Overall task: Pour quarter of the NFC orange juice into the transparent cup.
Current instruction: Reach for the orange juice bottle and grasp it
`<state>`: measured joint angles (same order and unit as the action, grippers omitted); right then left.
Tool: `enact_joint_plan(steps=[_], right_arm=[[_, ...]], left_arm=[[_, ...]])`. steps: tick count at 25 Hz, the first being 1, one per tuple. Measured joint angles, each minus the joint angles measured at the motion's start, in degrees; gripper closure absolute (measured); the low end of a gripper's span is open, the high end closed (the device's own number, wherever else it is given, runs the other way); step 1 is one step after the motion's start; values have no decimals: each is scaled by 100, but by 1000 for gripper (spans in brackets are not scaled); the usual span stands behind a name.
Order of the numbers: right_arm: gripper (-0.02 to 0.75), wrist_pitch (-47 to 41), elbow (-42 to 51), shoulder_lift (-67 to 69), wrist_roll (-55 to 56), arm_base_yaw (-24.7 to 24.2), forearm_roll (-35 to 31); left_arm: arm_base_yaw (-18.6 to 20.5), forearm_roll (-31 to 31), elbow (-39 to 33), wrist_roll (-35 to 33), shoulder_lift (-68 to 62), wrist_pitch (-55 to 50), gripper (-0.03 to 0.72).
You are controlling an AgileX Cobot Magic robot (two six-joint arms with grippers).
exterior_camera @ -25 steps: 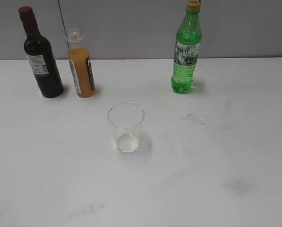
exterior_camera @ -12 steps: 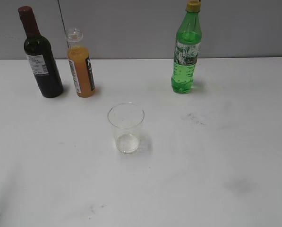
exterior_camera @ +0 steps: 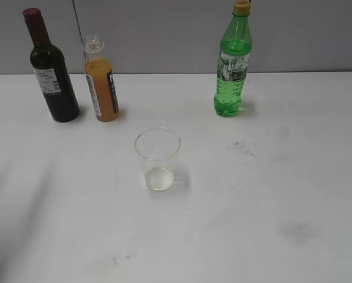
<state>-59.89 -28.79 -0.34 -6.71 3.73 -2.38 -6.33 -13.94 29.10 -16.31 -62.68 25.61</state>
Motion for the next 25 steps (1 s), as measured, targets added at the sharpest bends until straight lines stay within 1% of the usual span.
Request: enact_joint_plan(steps=[4,6,8,10,16,18,22,25], right_arm=[[254,0,0,0,0,0,0],[254,-6,0,0,0,0,0],[254,-6,0,0,0,0,0],[255,-6,0,0,0,0,0],[255,0,0,0,0,0,0],[255,0,0,0,0,0,0],[255,0,0,0,0,0,0],[255,0,0,0,0,0,0]], left_arm=[[-833,41,-19,6,-1064,937,74],[-1168,55,-52,6,-1615,1459,74],[-1408,159,-76,11,-2107,1960,76],[-1481,386,-82,169,-2571,2322,78],[-1491,942,-104,940,-3759,3669,81],[-1491,1169,-85,1057,-4033,4048,82],[-1491,1532,154,1292,-4580,4187,82],[-1491,1590,413,1408,-4883,4207,65]])
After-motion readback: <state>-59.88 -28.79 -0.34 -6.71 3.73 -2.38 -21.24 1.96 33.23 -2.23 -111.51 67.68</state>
